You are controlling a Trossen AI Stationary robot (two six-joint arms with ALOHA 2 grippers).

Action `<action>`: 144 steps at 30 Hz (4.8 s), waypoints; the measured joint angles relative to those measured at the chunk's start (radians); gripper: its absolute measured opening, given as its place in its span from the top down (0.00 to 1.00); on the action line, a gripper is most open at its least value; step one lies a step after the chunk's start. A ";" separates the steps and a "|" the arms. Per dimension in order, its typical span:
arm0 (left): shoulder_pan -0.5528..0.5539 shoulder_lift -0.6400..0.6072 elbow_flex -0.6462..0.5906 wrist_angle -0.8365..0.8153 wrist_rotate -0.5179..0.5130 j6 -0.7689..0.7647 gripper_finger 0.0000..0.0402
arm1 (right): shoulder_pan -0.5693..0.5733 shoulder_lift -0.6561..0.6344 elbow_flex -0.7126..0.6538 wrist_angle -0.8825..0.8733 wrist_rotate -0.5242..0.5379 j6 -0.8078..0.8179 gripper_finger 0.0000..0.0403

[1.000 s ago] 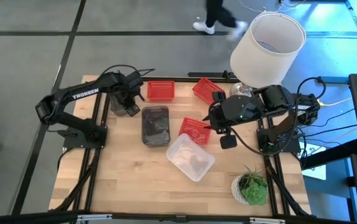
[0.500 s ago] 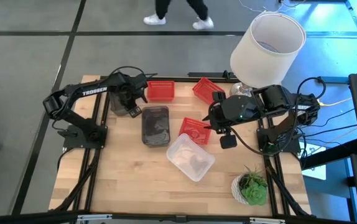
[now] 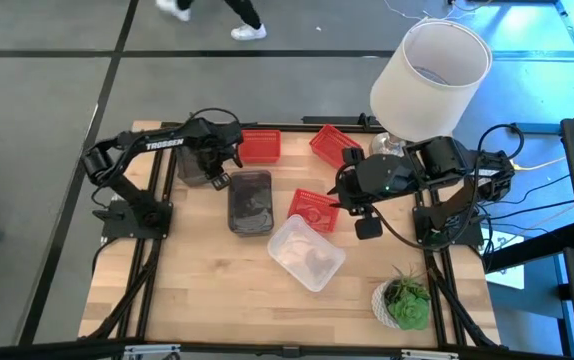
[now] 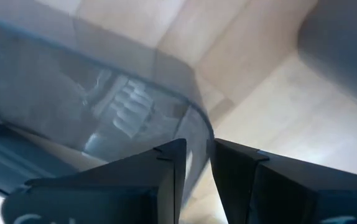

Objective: Stack baskets by color
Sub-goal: Stack the top black bin on the bottom black bins

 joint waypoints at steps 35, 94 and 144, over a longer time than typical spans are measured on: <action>-0.454 -0.240 0.123 -0.532 -0.149 0.013 1.00 | 0.000 0.000 -0.020 -0.057 -0.001 -0.049 0.72; -1.027 0.214 0.500 -0.528 -0.856 0.084 1.00 | -0.145 0.193 -0.051 0.406 0.504 0.182 0.72; -1.021 0.212 0.681 -0.528 -0.710 0.984 1.00 | -0.190 0.236 -0.051 0.230 0.253 -0.209 0.72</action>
